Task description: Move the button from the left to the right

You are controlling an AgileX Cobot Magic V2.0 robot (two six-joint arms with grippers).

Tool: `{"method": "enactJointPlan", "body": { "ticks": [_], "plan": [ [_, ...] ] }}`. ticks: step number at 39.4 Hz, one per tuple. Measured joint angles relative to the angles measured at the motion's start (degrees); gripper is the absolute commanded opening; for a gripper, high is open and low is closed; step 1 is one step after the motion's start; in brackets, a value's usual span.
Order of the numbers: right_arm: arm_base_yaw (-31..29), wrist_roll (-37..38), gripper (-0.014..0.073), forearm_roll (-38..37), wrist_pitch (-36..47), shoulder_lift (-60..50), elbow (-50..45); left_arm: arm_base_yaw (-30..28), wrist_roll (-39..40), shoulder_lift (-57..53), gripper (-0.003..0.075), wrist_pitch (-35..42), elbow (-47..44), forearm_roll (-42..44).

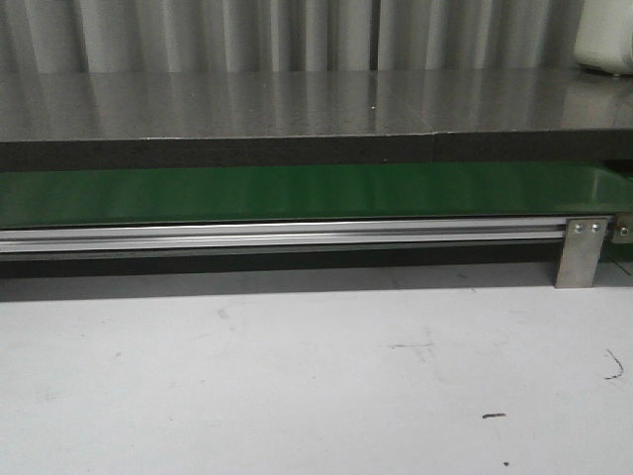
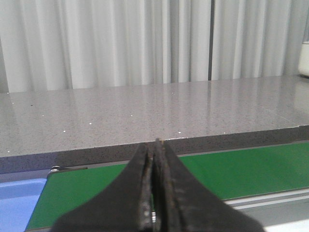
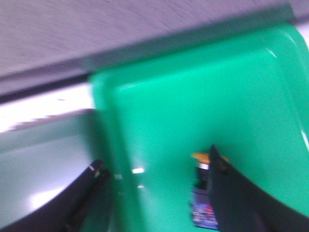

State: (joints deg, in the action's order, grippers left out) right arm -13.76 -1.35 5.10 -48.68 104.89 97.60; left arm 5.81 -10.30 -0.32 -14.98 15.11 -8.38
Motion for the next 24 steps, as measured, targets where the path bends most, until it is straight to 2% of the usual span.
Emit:
{"method": "enactJointPlan", "body": {
  "ticks": [6,11,18,24],
  "plan": [
    [7.7,0.0,0.0076,0.4,-1.2,-3.4,0.4,0.0,0.0,0.0,-0.0021,0.0,0.0,0.0],
    [14.4,0.0,-0.0072,0.9,-2.5,-5.0,0.2,0.0,0.0,0.0,-0.0021,0.0,0.0,0.0],
    [21.7,-0.5,-0.0068,1.0,-0.9,-9.3,-5.2,0.0,0.0,0.0,-0.0021,0.0,0.0,0.0],
    [25.8,-0.7,-0.0068,1.0,7.2,-17.6,-15.3,0.0,0.0,0.0,-0.0021,0.0,0.0,0.0]
  ]
}}
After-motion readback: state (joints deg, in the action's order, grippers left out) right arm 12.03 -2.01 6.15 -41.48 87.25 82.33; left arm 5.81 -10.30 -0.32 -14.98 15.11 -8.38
